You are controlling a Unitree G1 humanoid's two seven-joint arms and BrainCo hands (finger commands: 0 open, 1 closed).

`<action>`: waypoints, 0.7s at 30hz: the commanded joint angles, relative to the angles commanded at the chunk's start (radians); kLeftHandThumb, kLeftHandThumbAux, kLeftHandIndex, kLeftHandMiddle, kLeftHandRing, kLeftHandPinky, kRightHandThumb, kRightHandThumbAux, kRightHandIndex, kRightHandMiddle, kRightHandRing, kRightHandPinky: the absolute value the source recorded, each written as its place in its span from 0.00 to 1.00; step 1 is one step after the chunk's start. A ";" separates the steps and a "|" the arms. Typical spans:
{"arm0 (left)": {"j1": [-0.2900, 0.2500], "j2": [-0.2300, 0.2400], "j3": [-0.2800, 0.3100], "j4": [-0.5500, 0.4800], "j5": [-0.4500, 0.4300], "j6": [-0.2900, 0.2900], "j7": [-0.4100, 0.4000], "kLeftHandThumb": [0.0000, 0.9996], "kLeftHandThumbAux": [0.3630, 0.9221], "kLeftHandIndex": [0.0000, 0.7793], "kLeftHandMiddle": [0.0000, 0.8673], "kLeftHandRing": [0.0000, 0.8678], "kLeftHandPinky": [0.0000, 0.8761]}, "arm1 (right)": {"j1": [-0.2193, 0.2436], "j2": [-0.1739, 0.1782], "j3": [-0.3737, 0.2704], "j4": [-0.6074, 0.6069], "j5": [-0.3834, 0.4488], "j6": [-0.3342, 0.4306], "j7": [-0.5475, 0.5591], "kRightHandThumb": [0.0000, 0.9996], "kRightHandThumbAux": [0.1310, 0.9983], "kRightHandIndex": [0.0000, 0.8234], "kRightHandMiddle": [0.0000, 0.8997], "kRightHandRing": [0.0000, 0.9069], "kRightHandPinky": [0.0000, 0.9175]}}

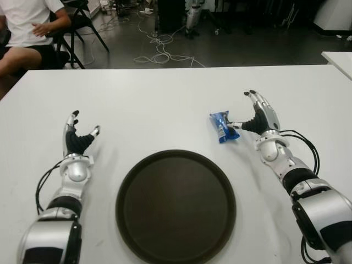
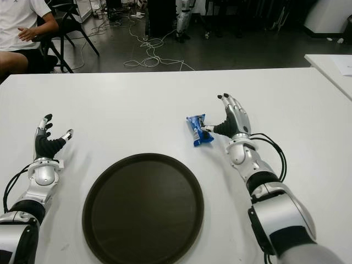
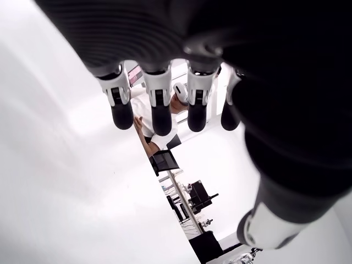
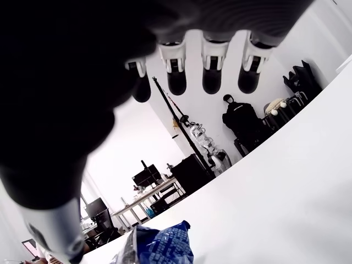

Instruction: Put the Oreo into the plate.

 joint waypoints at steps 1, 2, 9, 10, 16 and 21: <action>0.000 0.000 -0.001 0.000 0.000 0.001 0.000 0.00 0.70 0.09 0.11 0.08 0.04 | -0.001 -0.002 0.001 -0.001 -0.001 -0.002 0.001 0.00 0.72 0.00 0.00 0.00 0.01; 0.000 0.000 -0.001 0.000 -0.001 0.001 0.000 0.00 0.70 0.09 0.11 0.08 0.04 | -0.001 -0.003 0.002 -0.001 -0.001 -0.003 0.002 0.00 0.72 0.00 0.00 0.00 0.01; 0.001 -0.002 0.000 -0.004 -0.006 0.000 -0.004 0.00 0.72 0.09 0.11 0.08 0.04 | -0.007 -0.017 0.011 -0.004 -0.002 -0.002 0.027 0.00 0.72 0.00 0.00 0.00 0.00; 0.001 -0.003 0.001 -0.005 -0.007 0.001 -0.005 0.00 0.72 0.09 0.11 0.08 0.04 | -0.008 -0.018 0.012 -0.007 -0.002 0.000 0.034 0.00 0.72 0.00 0.00 0.00 0.00; 0.001 -0.005 0.003 -0.005 -0.009 0.008 -0.002 0.00 0.72 0.09 0.12 0.08 0.04 | -0.014 -0.026 0.029 -0.010 -0.011 0.013 0.063 0.00 0.70 0.00 0.00 0.00 0.00; -0.001 -0.006 0.000 -0.006 -0.005 0.012 0.000 0.00 0.71 0.09 0.12 0.08 0.04 | -0.023 -0.030 0.042 -0.011 -0.020 0.020 0.085 0.00 0.69 0.00 0.00 0.00 0.00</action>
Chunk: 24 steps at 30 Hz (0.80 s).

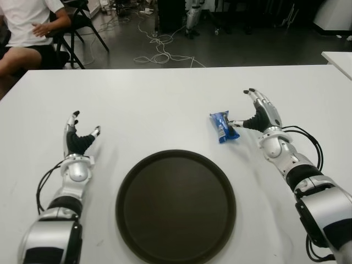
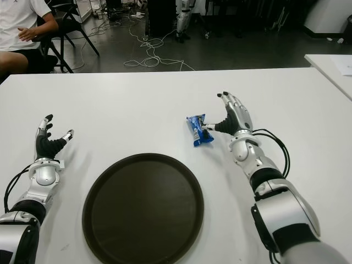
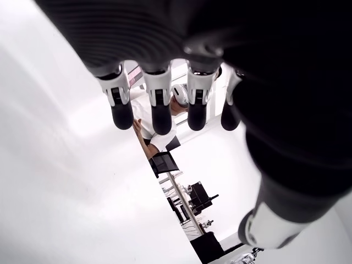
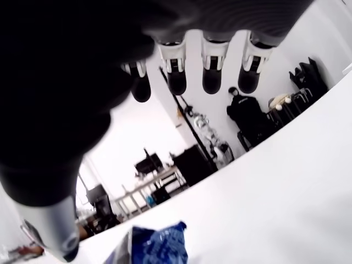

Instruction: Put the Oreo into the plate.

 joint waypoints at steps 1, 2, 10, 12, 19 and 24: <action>0.000 0.000 0.000 0.000 0.000 0.000 0.000 0.00 0.71 0.10 0.12 0.08 0.04 | -0.001 0.000 0.000 0.000 -0.001 0.001 0.002 0.00 0.69 0.00 0.00 0.00 0.00; 0.001 0.000 0.000 -0.001 0.000 -0.001 -0.002 0.00 0.70 0.09 0.11 0.08 0.04 | -0.001 0.000 0.001 0.000 -0.001 0.000 0.008 0.00 0.70 0.00 0.00 0.00 0.00; 0.005 -0.002 -0.001 -0.006 0.000 -0.007 -0.004 0.00 0.70 0.09 0.11 0.08 0.04 | -0.010 0.009 -0.006 0.000 0.010 -0.013 0.043 0.00 0.66 0.00 0.00 0.00 0.00; 0.005 -0.002 -0.003 -0.006 0.002 -0.007 -0.001 0.00 0.71 0.09 0.11 0.08 0.04 | -0.010 0.009 -0.009 -0.001 0.014 -0.016 0.052 0.00 0.65 0.00 0.00 0.00 0.00; 0.002 -0.001 -0.003 -0.004 0.002 0.003 0.001 0.00 0.72 0.09 0.10 0.07 0.03 | -0.024 0.020 -0.009 0.005 0.015 -0.013 0.069 0.00 0.61 0.00 0.00 0.00 0.00; 0.001 -0.003 0.000 -0.003 -0.002 0.003 0.000 0.00 0.73 0.08 0.11 0.07 0.04 | -0.033 0.023 0.000 0.010 0.005 -0.004 0.073 0.00 0.60 0.00 0.00 0.00 0.00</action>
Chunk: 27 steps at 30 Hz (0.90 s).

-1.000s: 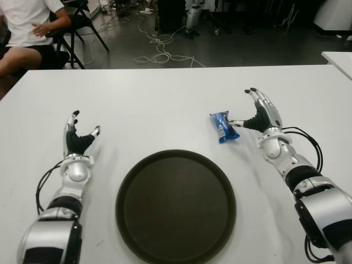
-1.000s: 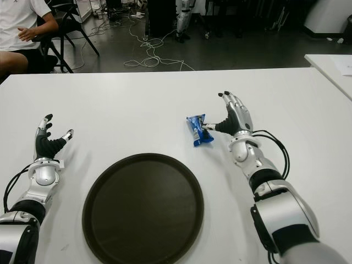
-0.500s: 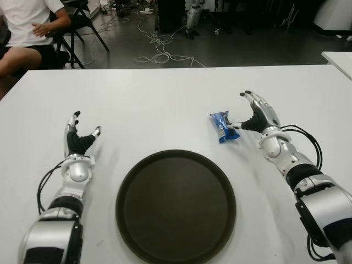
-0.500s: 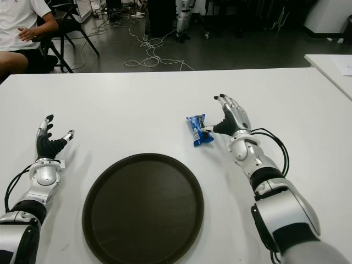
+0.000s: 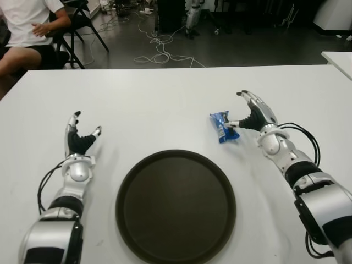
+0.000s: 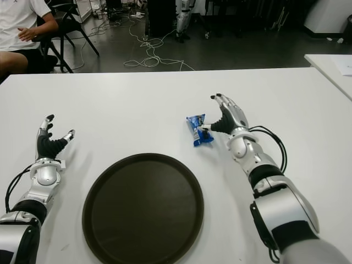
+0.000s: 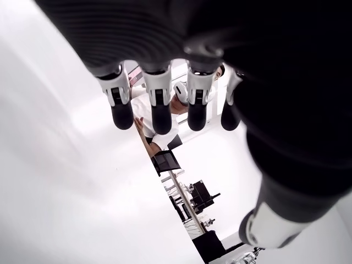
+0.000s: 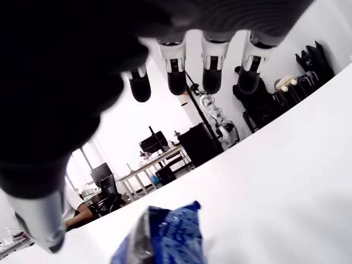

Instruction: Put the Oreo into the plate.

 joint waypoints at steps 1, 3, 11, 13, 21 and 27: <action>0.000 0.000 0.000 0.000 0.000 0.000 0.001 0.00 0.73 0.08 0.11 0.07 0.04 | -0.001 0.000 0.001 0.001 -0.001 0.001 0.001 0.00 0.59 0.00 0.00 0.00 0.00; 0.000 -0.001 0.000 -0.001 0.000 -0.002 0.000 0.00 0.73 0.08 0.11 0.07 0.04 | -0.002 0.000 0.002 0.002 -0.002 -0.002 0.000 0.00 0.59 0.00 0.00 0.00 0.00; 0.002 -0.003 -0.001 -0.004 0.000 -0.005 0.002 0.00 0.69 0.08 0.11 0.08 0.04 | -0.014 0.010 0.008 0.007 -0.004 -0.001 -0.003 0.00 0.57 0.00 0.00 0.00 0.00; 0.002 -0.003 -0.001 -0.004 0.001 -0.003 0.002 0.00 0.68 0.08 0.11 0.08 0.04 | -0.016 0.012 0.008 0.008 -0.002 0.000 -0.002 0.00 0.57 0.00 0.00 0.00 0.00; 0.001 -0.004 -0.001 -0.004 0.002 -0.003 0.005 0.00 0.68 0.09 0.11 0.08 0.05 | -0.031 0.025 0.008 0.012 0.003 0.020 0.019 0.00 0.54 0.00 0.00 0.00 0.00; 0.002 -0.007 0.001 -0.003 0.000 -0.004 0.008 0.00 0.70 0.09 0.12 0.09 0.05 | -0.040 0.027 0.020 0.014 -0.006 0.029 0.032 0.00 0.56 0.00 0.00 0.00 0.00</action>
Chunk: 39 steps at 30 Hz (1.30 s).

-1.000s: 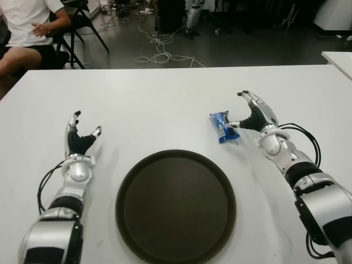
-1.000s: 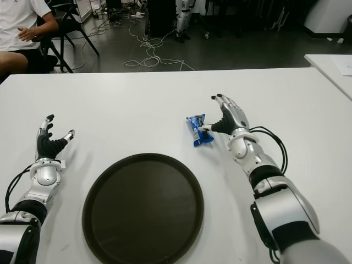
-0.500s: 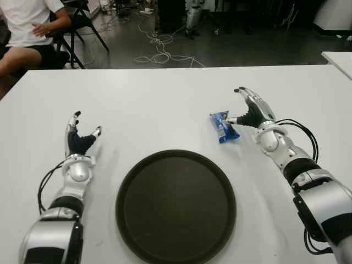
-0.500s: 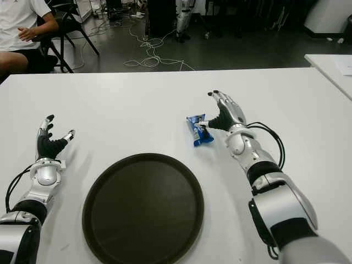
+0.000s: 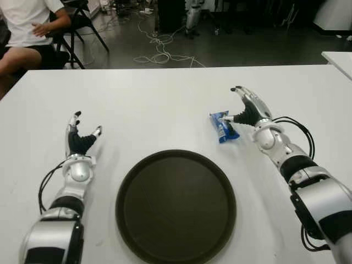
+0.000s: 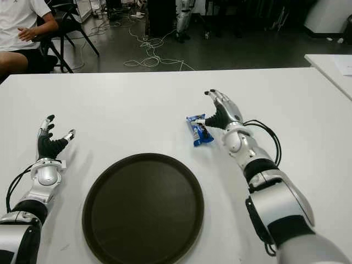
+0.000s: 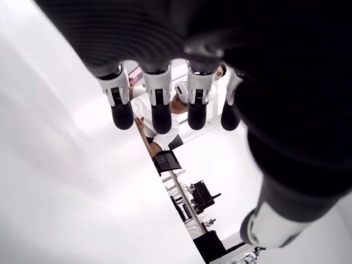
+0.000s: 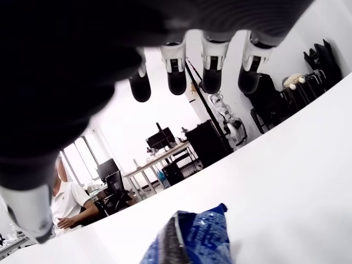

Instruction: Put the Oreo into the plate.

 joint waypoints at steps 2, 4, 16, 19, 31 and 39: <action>-0.001 -0.001 0.002 0.001 -0.002 0.001 0.000 0.00 0.70 0.09 0.12 0.09 0.05 | -0.001 -0.001 0.004 0.000 -0.001 -0.001 0.006 0.00 0.57 0.00 0.00 0.00 0.00; -0.002 0.000 0.002 0.001 -0.002 0.004 0.001 0.00 0.71 0.09 0.13 0.09 0.05 | -0.005 0.005 0.004 0.001 0.003 -0.001 0.012 0.00 0.57 0.00 0.00 0.00 0.00; -0.001 0.002 -0.003 0.001 0.004 0.006 -0.001 0.00 0.72 0.08 0.10 0.07 0.04 | -0.014 0.015 0.002 -0.001 0.009 -0.010 0.055 0.00 0.56 0.00 0.00 0.00 0.00; -0.001 0.002 -0.003 0.000 0.003 0.007 -0.002 0.00 0.73 0.08 0.10 0.06 0.04 | -0.015 0.021 -0.007 -0.001 0.021 -0.015 0.067 0.00 0.55 0.00 0.00 0.00 0.00; -0.001 0.001 -0.001 -0.001 0.001 0.011 -0.001 0.00 0.75 0.08 0.10 0.07 0.04 | -0.023 0.032 -0.001 0.002 0.015 -0.020 0.065 0.00 0.57 0.00 0.00 0.00 0.00; 0.000 -0.002 0.001 -0.005 -0.002 0.006 -0.001 0.00 0.72 0.09 0.11 0.08 0.04 | -0.026 0.038 -0.001 -0.003 0.016 -0.024 0.067 0.00 0.61 0.00 0.00 0.00 0.00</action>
